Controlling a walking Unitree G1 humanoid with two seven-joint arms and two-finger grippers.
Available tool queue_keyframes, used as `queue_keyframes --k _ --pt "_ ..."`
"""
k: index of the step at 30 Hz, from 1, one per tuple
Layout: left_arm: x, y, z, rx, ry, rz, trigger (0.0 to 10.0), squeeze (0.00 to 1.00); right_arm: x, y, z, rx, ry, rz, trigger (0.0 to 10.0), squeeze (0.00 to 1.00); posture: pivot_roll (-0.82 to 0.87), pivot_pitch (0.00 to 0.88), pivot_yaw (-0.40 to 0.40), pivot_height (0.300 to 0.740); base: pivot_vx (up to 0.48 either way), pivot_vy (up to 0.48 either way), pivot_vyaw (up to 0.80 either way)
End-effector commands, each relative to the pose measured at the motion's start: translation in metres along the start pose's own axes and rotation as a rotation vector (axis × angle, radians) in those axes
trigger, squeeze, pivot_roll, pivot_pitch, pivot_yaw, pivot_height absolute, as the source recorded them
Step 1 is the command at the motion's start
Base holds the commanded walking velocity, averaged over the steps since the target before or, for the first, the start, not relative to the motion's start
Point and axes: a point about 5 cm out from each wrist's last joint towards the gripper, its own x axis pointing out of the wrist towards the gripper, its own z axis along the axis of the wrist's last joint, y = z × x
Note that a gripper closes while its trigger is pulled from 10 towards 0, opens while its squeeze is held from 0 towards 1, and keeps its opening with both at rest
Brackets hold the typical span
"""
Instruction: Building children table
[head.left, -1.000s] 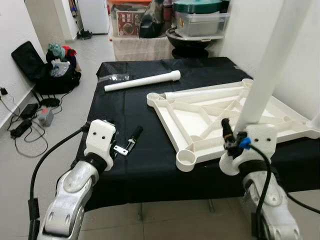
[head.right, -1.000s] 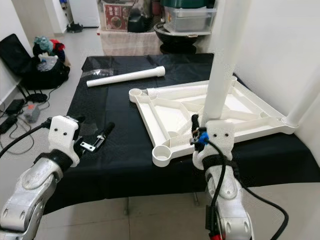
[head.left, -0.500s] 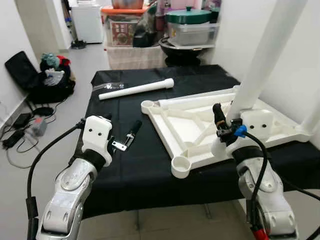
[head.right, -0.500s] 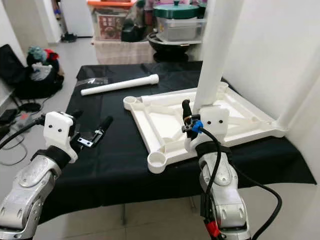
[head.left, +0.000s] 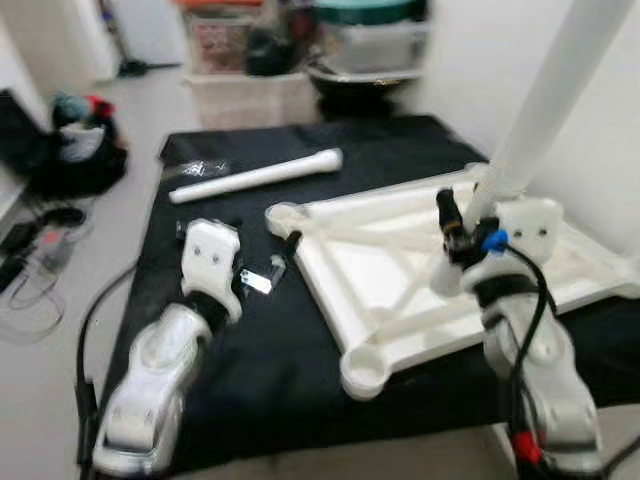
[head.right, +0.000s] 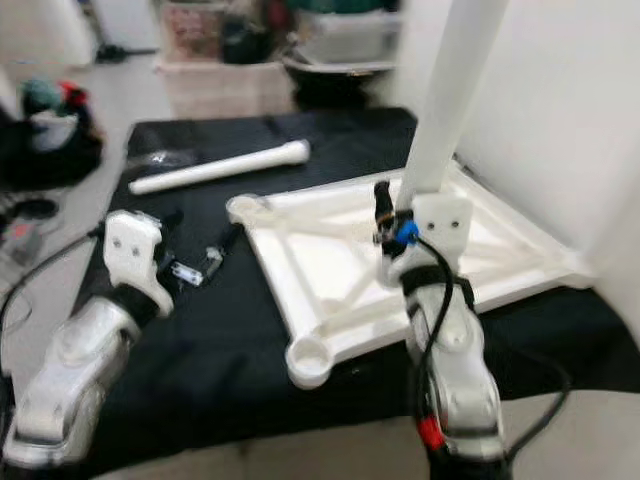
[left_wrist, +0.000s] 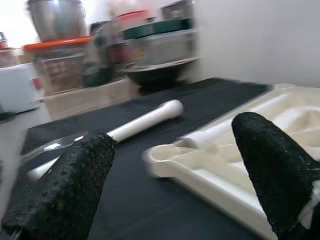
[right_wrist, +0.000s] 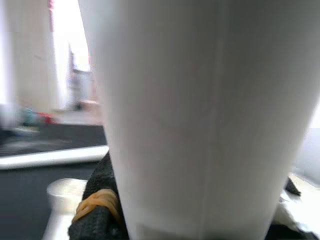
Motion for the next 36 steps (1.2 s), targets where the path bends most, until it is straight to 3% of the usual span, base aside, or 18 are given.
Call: queue_keyframes --k 1,10,11,13,15,17,21,23,31,32,36 --pt "0.000 -0.007 -0.001 -0.003 0.003 -0.030 10.0 0.00 -0.001 -0.007 0.000 -0.002 0.004 -0.023 10.0 0.00 0.01 0.000 -0.039 0.740 0.000 0.000 0.00" --pt "-0.001 -0.007 -0.006 -0.009 0.020 -0.034 10.0 0.00 0.000 -0.006 0.001 0.064 0.027 0.037 10.0 0.00 0.01 0.000 -0.044 0.740 0.000 0.000 0.00" --pt "-0.001 -0.009 -0.008 -0.013 0.026 -0.039 10.0 0.00 -0.003 -0.007 0.004 0.139 0.042 0.125 10.0 0.00 0.01 0.000 -0.039 0.740 0.000 0.000 0.00" --pt "-0.001 -0.009 -0.008 -0.014 0.028 -0.042 10.0 0.00 -0.004 -0.006 0.006 0.173 0.046 0.168 10.0 0.00 0.01 0.000 -0.039 0.740 0.000 0.000 0.00" --pt "-0.002 -0.009 -0.010 -0.014 0.035 -0.045 10.0 0.00 -0.009 -0.003 0.011 0.218 0.050 0.309 10.0 0.00 0.01 0.000 -0.038 0.740 0.000 0.000 0.00" --pt "-0.003 -0.006 -0.013 -0.010 0.046 -0.041 10.0 0.00 -0.013 0.001 0.012 0.216 0.063 0.434 10.0 0.00 0.01 0.000 -0.041 0.740 0.000 0.000 0.00" --pt "-0.003 -0.001 -0.015 -0.004 0.060 -0.030 10.0 0.00 -0.017 0.004 0.011 0.201 0.085 0.534 10.0 0.00 0.02 0.000 -0.047 0.740 0.000 0.000 0.00" --pt "-0.006 0.008 -0.021 -0.006 0.090 -0.007 10.0 0.00 -0.015 0.009 0.003 0.160 0.131 0.653 10.0 0.00 0.02 0.000 -0.053 0.740 0.000 0.000 0.00" --pt "-0.009 0.006 -0.031 -0.008 0.133 -0.009 10.0 0.00 0.001 0.008 -0.010 0.121 0.170 0.712 10.0 0.00 0.04 0.000 -0.055 0.740 0.000 0.000 0.00" --pt "-0.013 0.001 -0.033 -0.007 0.144 -0.036 10.0 0.00 0.013 0.010 -0.010 0.137 0.163 0.774 10.0 0.00 0.07 0.000 -0.078 0.740 0.000 0.000 0.00" --pt "-0.016 -0.002 -0.036 -0.008 0.152 -0.059 10.0 0.00 0.020 0.013 -0.010 0.146 0.158 0.836 10.0 0.00 0.08 0.000 -0.084 0.740 0.000 0.000 0.00"
